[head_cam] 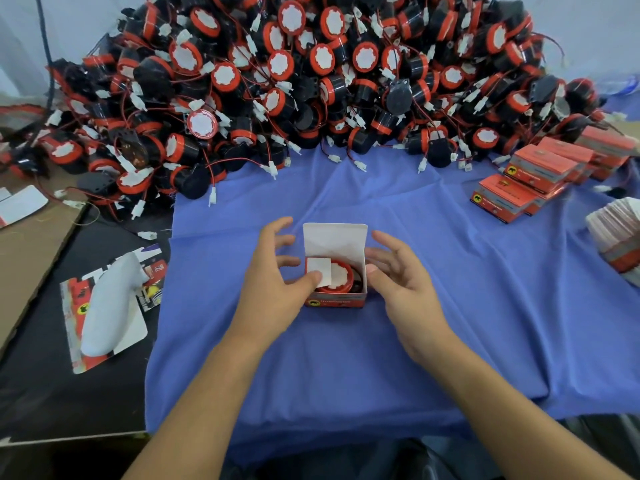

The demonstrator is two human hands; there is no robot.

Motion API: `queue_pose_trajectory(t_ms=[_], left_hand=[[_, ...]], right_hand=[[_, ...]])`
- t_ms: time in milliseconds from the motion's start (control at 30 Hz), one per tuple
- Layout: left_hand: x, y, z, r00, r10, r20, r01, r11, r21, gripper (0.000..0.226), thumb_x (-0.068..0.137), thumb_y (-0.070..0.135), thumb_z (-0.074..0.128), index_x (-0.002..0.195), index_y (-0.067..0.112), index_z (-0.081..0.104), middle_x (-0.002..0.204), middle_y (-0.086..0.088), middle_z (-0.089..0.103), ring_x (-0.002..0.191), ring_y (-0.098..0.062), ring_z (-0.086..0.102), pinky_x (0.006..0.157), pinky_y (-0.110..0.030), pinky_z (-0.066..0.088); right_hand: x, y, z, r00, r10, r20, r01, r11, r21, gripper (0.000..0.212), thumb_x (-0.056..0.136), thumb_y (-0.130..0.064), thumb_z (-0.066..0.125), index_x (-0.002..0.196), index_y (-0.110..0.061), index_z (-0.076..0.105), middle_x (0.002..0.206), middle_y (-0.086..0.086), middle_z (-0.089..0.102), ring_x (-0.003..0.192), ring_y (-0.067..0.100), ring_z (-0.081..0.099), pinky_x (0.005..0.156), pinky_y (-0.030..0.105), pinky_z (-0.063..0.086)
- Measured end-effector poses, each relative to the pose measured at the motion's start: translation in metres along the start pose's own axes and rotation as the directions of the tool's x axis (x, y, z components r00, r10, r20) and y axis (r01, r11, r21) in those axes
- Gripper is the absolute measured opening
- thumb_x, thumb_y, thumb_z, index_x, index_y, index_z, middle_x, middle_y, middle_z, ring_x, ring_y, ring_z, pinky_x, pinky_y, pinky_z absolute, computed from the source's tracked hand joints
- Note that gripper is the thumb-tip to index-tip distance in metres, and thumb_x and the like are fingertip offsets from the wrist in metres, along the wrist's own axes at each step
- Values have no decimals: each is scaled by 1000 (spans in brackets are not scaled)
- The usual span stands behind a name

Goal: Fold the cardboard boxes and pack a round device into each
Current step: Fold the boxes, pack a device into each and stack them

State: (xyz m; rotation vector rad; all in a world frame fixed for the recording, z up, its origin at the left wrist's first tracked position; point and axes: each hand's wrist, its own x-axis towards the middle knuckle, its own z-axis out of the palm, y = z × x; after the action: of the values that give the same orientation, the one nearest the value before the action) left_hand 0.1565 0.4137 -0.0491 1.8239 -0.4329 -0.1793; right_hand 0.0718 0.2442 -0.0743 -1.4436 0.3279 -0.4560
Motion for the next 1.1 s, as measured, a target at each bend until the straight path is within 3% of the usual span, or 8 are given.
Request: queue_pose_trajectory(t_ms=[133,267,367,500,600,767,900,1100], left_hand=[[4,-5,1,989,2,148,20,990,-143,60,94,-2,66,133,42,56,123,20,69,114,-7,65,79,-22,57],[5,-11,3,987,23,161,8,981,-192,54,95,-4,62,124,42,60,119,15,73,114,-9,67,85,-25,58],[3,-15,6,982,85,170,-49,978,-203,50,97,-7,58,128,33,61,123,9,72,117,-12,66,93,-29,56],[-3,-25,10,991,89,105,-68,980,-189,34,96,-1,59,114,26,69,119,9,71,104,-12,69,87,-37,59],[-6,-33,12,996,54,74,-43,989,-138,35,91,0,58,115,21,71,134,9,64,104,-23,71,92,-52,58],[-8,-36,6,985,92,146,-73,988,-133,45,77,34,59,120,31,70,142,16,57,120,-19,64,100,-46,54],[-10,-36,7,979,155,134,-144,986,-88,40,78,31,61,117,36,69,139,27,57,133,-14,53,101,-39,54],[-11,-34,8,967,235,101,-244,965,94,41,85,29,58,122,46,65,140,28,56,121,-14,55,97,-40,54]], right_hand=[[6,-5,-2,993,-22,120,23,1000,-12,46,95,-4,53,123,-38,66,124,-9,73,122,10,65,97,24,53],[8,-6,-3,991,6,133,0,999,-46,36,99,-2,57,124,-25,69,123,-6,74,120,14,66,99,31,53],[9,-5,-1,992,6,123,7,994,-105,39,96,4,61,122,-24,68,115,-6,76,110,10,69,88,25,55],[4,1,-1,996,-27,90,43,983,-180,31,98,3,59,113,-22,68,111,-6,73,99,8,69,78,24,55],[1,6,-4,992,-54,113,79,970,-228,29,98,4,54,108,-18,71,125,-3,67,108,12,67,89,35,58],[0,3,-11,977,-3,212,38,987,-158,39,82,-13,48,115,-19,70,140,-6,60,129,7,56,100,26,50],[-1,6,-10,975,-51,218,99,971,-219,40,86,-5,65,119,-26,66,146,-12,52,131,12,57,102,37,51],[0,11,-11,965,-108,240,166,958,-233,40,95,-2,60,129,-22,65,150,-6,50,140,7,48,107,35,47]])
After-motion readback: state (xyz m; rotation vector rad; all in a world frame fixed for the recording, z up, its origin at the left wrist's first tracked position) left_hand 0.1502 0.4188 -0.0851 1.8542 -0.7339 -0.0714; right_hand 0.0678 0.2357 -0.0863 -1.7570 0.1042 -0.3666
